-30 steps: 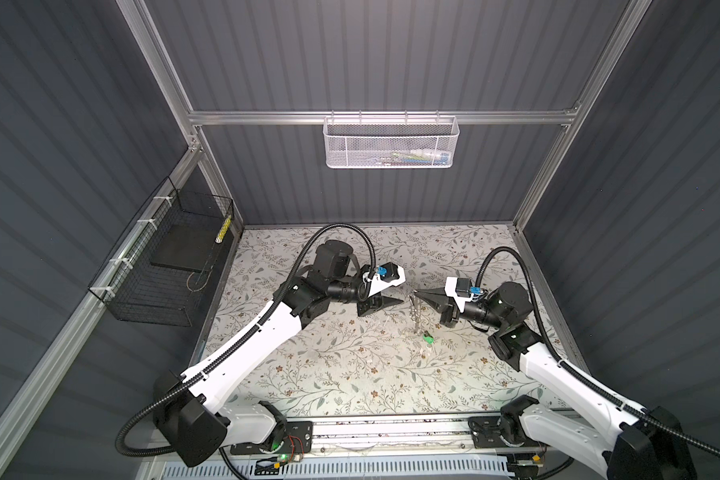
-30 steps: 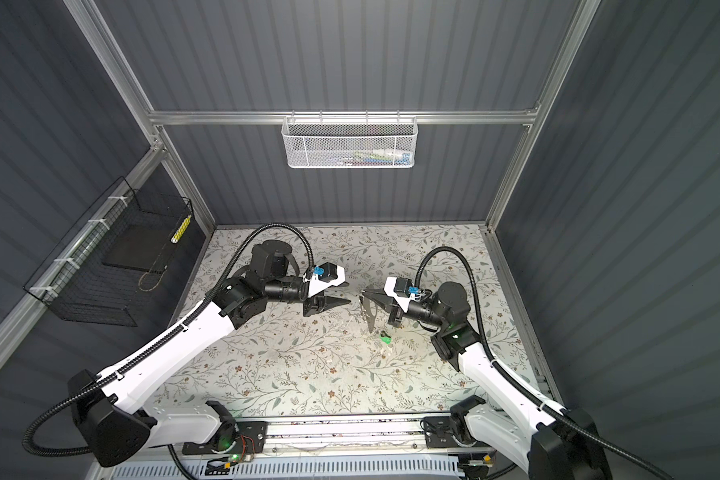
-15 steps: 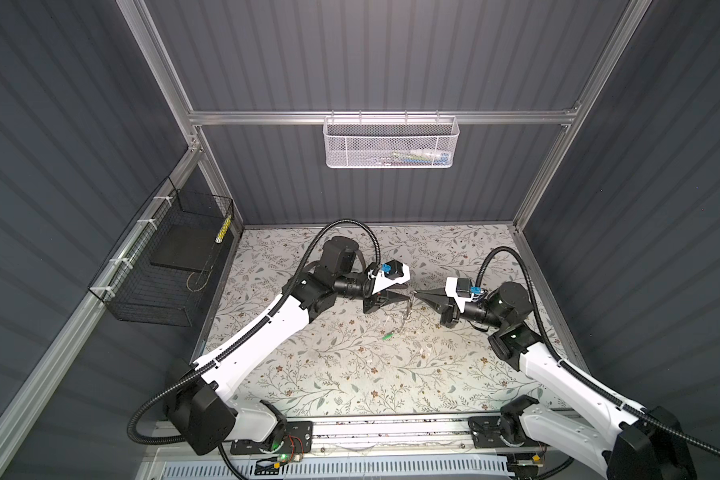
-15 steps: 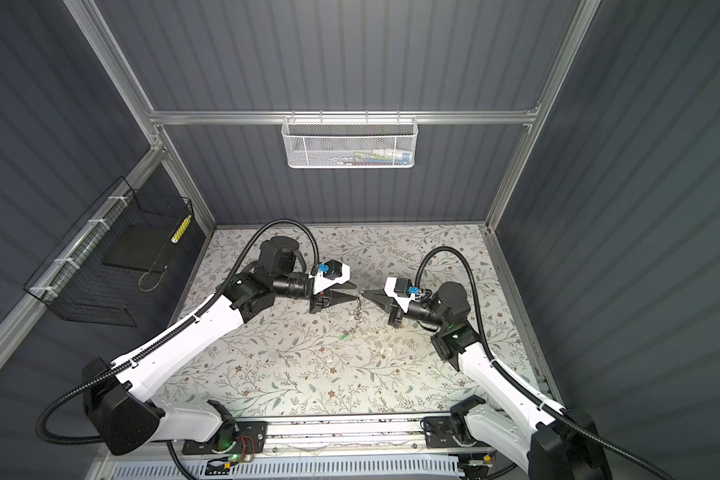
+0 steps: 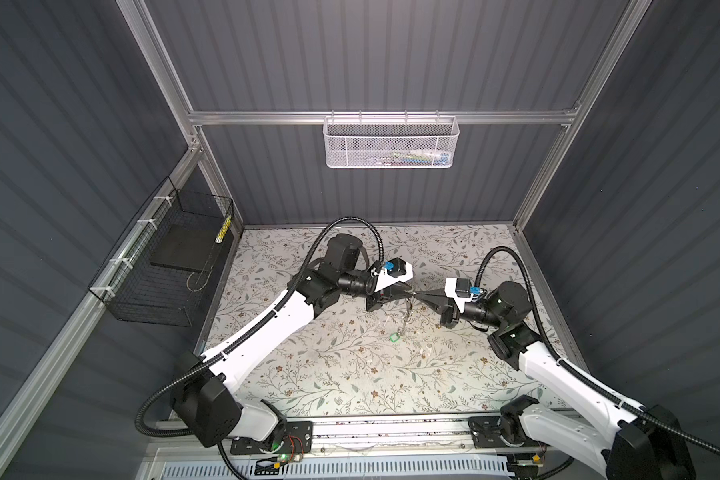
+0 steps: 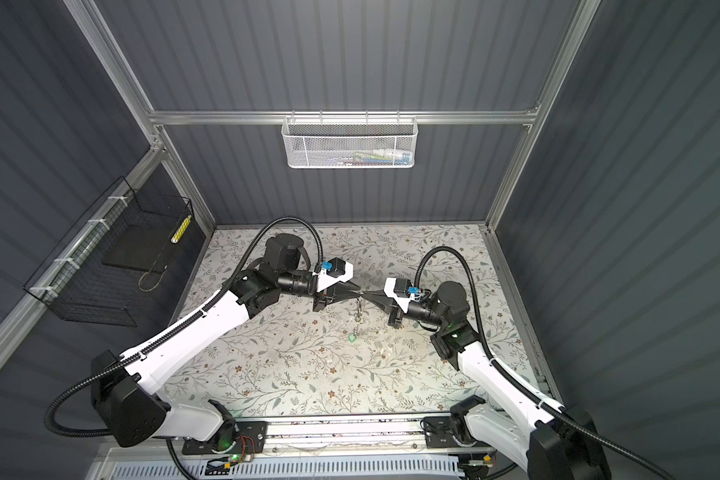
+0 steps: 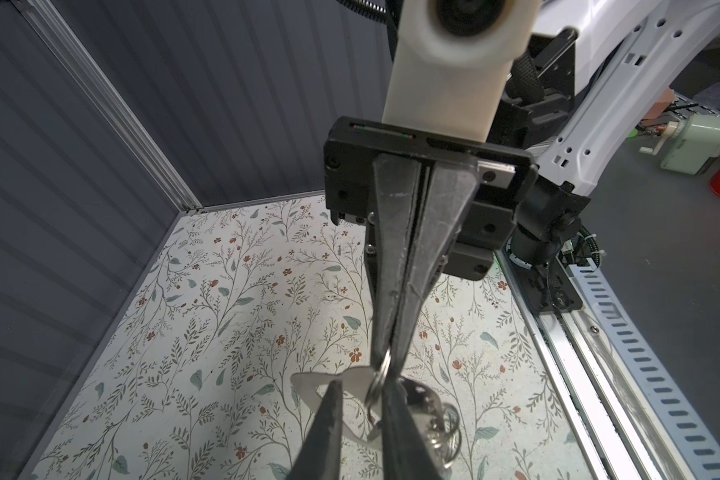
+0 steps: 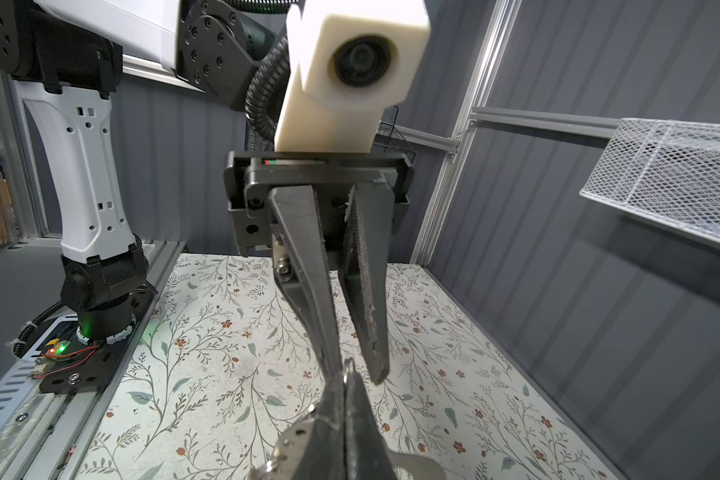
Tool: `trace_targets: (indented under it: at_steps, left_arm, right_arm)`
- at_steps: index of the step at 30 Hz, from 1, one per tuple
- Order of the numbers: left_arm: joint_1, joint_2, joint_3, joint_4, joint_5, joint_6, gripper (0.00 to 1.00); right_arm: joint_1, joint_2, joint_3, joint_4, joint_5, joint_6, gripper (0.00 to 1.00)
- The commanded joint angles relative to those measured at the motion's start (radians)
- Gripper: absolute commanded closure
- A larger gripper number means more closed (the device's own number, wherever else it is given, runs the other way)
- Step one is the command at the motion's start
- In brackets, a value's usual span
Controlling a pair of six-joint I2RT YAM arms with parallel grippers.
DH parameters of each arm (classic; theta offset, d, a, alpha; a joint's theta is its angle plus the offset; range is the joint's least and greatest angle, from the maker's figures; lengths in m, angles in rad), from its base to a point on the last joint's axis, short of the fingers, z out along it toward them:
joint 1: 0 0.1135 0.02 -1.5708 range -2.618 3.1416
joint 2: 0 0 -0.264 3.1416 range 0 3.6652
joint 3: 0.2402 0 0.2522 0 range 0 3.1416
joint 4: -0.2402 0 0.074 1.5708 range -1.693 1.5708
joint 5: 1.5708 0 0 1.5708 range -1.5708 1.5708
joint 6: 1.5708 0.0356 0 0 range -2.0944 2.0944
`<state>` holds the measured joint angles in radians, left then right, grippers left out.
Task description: Put the keys on the keyring
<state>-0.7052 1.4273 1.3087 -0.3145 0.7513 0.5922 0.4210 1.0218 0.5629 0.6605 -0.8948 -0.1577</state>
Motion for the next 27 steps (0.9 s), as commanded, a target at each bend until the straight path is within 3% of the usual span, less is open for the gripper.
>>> trace_targets:
  at_steps: [1,8,10,17,22,27]
  left_arm:
    - [0.006,0.005,0.039,-0.018,0.033,0.014,0.86]
    - [0.004,-0.003,0.043,-0.021,0.048,0.02,1.0]
    - [0.005,-0.004,0.054,-0.045,0.032,0.026,1.0]
    - [0.004,0.044,0.218,-0.305,-0.126,0.08,1.0]
    - [-0.01,0.115,0.376,-0.529,-0.235,0.128,1.0]
    - [-0.04,0.182,0.502,-0.667,-0.32,0.143,1.0]
  right_arm:
    - [-0.004,-0.003,0.026,0.024,-0.019,0.003,1.0]
    - [-0.004,0.002,0.028,0.0,0.013,-0.01,0.99]
    - [-0.004,-0.011,0.022,-0.019,0.079,-0.028,0.87]
    - [-0.002,-0.11,0.058,-0.281,0.239,-0.213,0.63]
    - [0.037,-0.149,0.119,-0.454,0.402,-0.265,0.61]
    - [0.085,-0.134,0.18,-0.54,0.472,-0.298,0.64]
